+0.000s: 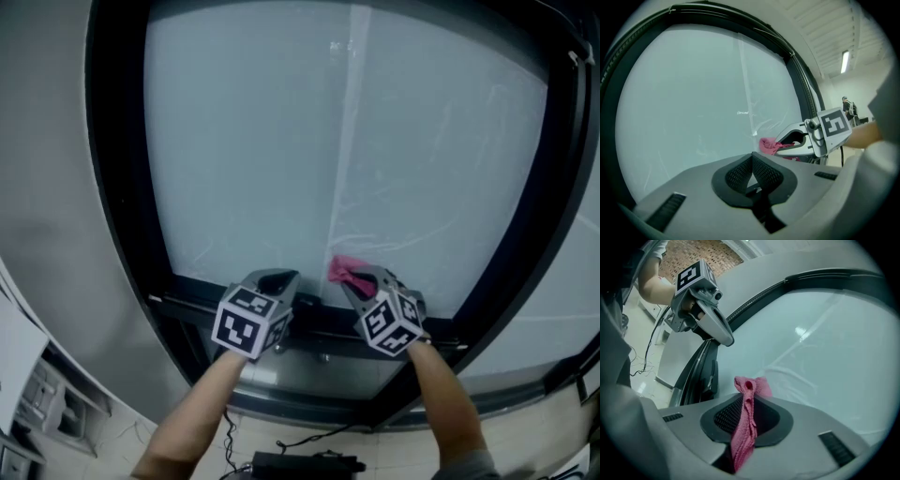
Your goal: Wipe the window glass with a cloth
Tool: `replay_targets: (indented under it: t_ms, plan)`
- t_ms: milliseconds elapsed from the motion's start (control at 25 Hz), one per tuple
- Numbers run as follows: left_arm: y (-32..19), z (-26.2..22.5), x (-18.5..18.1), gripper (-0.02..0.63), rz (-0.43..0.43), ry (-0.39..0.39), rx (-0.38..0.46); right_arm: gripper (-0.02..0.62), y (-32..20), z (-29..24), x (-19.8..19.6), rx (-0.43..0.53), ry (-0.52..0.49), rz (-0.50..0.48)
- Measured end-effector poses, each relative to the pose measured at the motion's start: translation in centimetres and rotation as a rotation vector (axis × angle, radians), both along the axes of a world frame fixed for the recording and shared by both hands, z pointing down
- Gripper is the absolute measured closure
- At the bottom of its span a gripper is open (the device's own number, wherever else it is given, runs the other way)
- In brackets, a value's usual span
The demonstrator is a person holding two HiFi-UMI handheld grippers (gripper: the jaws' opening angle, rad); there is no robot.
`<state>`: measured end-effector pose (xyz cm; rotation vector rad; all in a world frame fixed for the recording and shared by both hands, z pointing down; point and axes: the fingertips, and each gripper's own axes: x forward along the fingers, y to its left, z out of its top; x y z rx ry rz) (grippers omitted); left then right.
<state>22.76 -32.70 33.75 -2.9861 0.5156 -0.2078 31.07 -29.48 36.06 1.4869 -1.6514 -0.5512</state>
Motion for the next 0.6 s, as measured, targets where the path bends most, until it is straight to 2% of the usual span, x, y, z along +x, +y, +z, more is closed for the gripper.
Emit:
replay_targets:
  t_ms: [440, 600]
  plan:
    - [0.8, 3.0, 0.6, 0.600, -0.006, -0.037, -0.048, 0.541, 0.8, 8.2, 0.5, -0.215, -0.039, -0.011]
    - [1.3, 3.3, 1.1, 0.600, -0.008, -0.027, -0.049, 0.541, 1.9, 9.4, 0.0, -0.271, -0.044, -0.052]
